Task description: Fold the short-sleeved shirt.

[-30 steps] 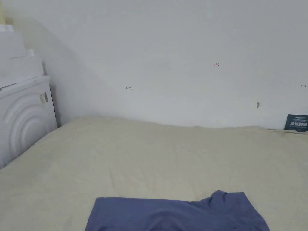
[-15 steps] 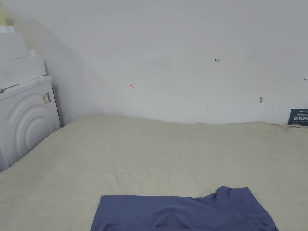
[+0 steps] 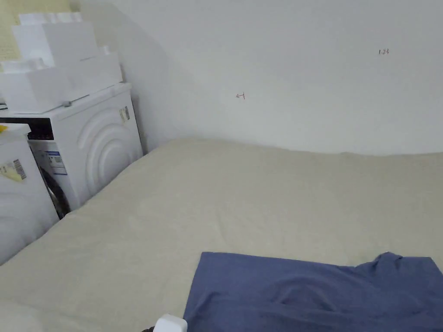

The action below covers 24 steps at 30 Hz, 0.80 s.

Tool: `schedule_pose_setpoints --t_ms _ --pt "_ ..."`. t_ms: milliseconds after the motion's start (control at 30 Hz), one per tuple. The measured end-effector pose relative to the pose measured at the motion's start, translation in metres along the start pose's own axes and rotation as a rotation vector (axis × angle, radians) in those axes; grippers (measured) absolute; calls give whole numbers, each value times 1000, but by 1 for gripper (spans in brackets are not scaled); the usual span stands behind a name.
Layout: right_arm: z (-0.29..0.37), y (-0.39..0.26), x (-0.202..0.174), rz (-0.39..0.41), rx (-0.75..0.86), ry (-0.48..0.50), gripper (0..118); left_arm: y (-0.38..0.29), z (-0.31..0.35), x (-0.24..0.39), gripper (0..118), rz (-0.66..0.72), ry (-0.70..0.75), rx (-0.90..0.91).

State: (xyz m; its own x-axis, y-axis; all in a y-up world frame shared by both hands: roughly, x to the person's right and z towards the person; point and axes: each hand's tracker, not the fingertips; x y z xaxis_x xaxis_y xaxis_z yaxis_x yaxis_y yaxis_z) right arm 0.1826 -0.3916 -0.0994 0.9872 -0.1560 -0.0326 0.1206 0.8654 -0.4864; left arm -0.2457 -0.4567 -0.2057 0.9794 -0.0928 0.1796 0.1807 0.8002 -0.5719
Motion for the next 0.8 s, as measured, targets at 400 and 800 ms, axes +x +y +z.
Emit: schedule_pose_setpoints --t_ms 400,800 --pt "-27 -7 11 -24 -93 -16 1 -18 -90 -24 84 48 -81 -191" --pt "-39 -18 27 -80 -121 -42 2 -9 -86 4 16 28 -39 -225"
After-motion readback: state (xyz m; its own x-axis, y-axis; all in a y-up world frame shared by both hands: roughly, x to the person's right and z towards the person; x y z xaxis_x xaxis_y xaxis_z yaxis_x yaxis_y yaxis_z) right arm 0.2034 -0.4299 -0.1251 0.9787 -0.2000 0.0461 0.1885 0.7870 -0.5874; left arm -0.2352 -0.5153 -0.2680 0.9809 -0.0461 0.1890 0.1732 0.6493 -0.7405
